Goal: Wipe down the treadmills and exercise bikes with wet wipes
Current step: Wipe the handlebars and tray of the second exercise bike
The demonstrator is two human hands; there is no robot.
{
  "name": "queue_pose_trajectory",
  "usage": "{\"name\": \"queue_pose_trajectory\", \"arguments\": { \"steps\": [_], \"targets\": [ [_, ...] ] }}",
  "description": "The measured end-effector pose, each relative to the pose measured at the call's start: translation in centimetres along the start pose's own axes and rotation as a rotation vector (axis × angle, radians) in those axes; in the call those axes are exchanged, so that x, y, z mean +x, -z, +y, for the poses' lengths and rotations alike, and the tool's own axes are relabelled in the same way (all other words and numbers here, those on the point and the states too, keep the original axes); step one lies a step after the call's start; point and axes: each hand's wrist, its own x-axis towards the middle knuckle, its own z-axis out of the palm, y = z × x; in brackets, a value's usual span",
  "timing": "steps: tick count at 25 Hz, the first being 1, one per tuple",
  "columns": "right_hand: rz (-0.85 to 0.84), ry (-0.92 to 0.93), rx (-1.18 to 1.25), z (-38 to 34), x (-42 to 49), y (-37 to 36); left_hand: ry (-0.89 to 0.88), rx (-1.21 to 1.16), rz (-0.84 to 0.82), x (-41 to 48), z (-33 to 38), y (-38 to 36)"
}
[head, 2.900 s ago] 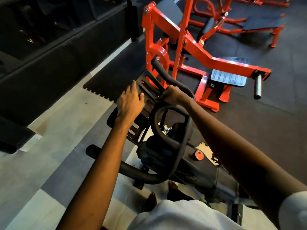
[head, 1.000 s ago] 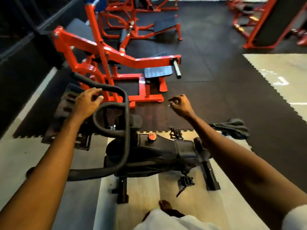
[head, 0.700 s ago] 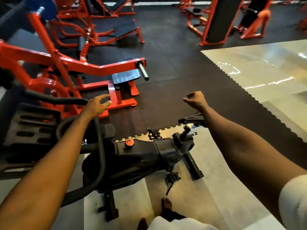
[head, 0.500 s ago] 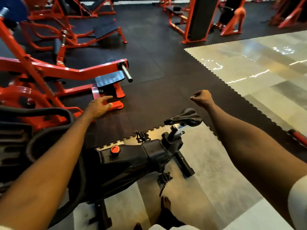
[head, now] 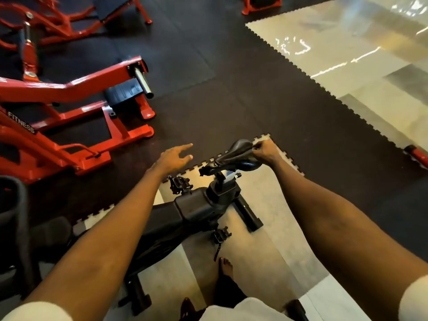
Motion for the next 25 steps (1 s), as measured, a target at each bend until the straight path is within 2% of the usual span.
{"name": "queue_pose_trajectory", "arguments": {
  "steps": [9, 15, 18, 25],
  "targets": [
    [-0.003, -0.04, 0.07, 0.8, 1.3, -5.6, 0.025, 0.017, -0.181, 2.9, 2.5, -6.0],
    [0.092, 0.108, 0.16, -1.4, -1.9, -10.0, 0.063, -0.161, -0.077, 2.8, 1.6, -7.8],
    [0.152, 0.107, 0.212, -1.6, -1.8, -10.2, 0.05, -0.2, -0.073, 3.5, 0.8, -8.0],
    [0.344, -0.127, 0.387, -3.8, -0.6, -11.8, 0.007, -0.235, -0.083, 4.6, -0.7, -8.5]
  ]
}}
